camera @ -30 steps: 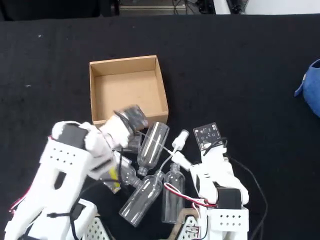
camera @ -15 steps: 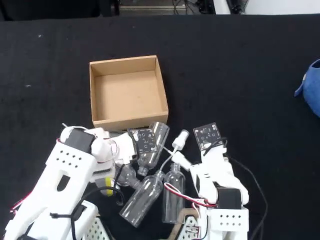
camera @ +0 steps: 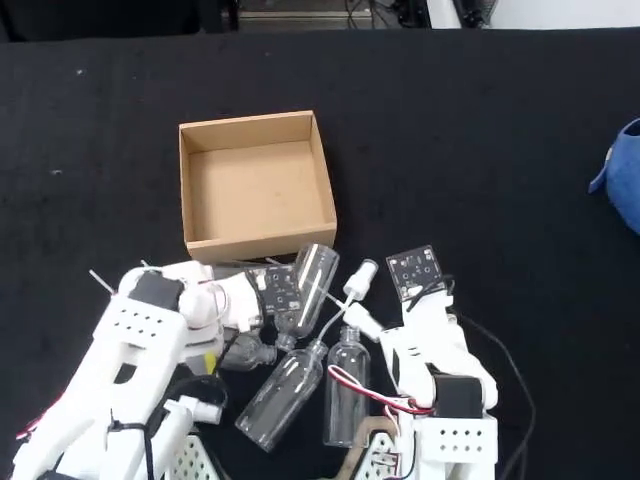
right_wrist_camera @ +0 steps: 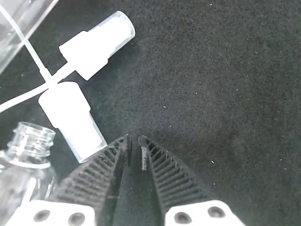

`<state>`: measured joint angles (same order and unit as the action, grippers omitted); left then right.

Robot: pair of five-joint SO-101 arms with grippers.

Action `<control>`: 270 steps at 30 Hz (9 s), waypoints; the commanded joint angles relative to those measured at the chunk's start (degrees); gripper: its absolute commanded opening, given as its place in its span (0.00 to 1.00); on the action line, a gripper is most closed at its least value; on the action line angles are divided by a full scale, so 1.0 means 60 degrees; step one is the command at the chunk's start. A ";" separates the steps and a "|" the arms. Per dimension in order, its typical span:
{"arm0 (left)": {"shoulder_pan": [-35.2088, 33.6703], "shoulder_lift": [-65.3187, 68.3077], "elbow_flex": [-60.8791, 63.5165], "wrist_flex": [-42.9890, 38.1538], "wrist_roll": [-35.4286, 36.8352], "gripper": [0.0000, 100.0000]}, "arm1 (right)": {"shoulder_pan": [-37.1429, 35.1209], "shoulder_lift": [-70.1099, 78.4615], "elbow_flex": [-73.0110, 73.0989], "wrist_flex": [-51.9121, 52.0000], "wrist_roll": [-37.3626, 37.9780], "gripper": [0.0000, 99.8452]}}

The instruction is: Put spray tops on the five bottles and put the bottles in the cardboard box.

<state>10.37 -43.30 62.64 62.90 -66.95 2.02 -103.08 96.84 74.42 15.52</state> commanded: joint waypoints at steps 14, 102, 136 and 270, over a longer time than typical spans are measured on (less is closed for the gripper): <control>0.0374 -0.0147 -0.0212 0.0161 -0.0073 0.06 | -0.0103 -0.0916 -0.0066 0.0059 0.0088 0.01; -1.1231 0.4293 -0.4256 0.0015 0.0952 0.21 | -0.8747 0.6923 -0.6440 -0.0322 0.2564 0.12; -1.4117 0.6344 -0.5868 -0.0469 0.0205 0.03 | -1.0535 0.9282 -0.7128 -0.2476 0.0557 0.13; -0.0989 -0.7018 0.1722 -0.5568 1.3201 0.03 | 0.4029 1.2183 -0.9473 0.0234 0.8366 0.19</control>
<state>3.78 -84.79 73.89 30.46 11.91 24.97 -30.11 40.40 74.51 41.45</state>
